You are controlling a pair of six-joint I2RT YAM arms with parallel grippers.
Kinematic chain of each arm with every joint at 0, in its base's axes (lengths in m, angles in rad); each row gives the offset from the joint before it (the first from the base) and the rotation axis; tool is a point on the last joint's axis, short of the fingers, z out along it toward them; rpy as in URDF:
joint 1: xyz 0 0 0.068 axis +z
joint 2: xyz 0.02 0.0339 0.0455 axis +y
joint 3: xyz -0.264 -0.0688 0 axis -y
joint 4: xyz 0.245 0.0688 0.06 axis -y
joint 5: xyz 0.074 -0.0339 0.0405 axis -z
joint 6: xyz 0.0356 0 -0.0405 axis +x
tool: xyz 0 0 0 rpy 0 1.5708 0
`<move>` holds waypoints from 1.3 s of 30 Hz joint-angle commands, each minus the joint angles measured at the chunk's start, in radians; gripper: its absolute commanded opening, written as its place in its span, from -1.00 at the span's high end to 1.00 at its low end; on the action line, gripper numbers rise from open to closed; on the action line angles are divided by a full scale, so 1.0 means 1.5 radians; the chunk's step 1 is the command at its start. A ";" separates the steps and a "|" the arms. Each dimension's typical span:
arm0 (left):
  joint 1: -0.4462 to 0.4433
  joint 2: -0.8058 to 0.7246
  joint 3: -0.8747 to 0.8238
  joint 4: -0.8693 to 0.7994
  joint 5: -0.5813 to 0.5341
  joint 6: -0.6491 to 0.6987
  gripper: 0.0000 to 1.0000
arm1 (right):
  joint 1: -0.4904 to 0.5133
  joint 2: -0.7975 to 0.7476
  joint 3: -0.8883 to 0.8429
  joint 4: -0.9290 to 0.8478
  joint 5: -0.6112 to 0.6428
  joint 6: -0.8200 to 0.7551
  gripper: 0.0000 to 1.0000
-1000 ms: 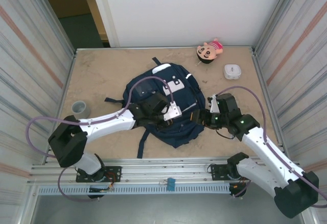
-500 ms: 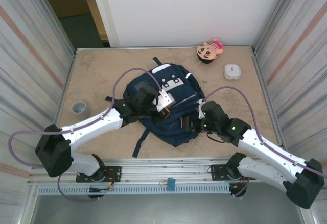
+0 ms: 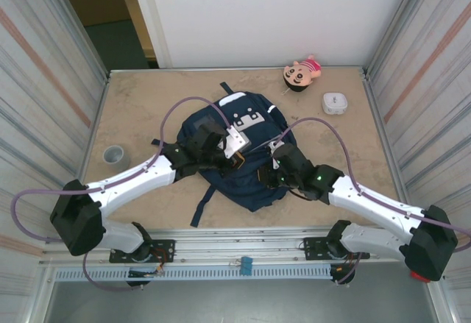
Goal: Pack the student bag
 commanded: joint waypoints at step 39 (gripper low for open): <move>-0.091 0.074 0.060 -0.019 -0.016 0.109 0.19 | -0.130 -0.069 0.084 -0.103 -0.260 -0.059 1.00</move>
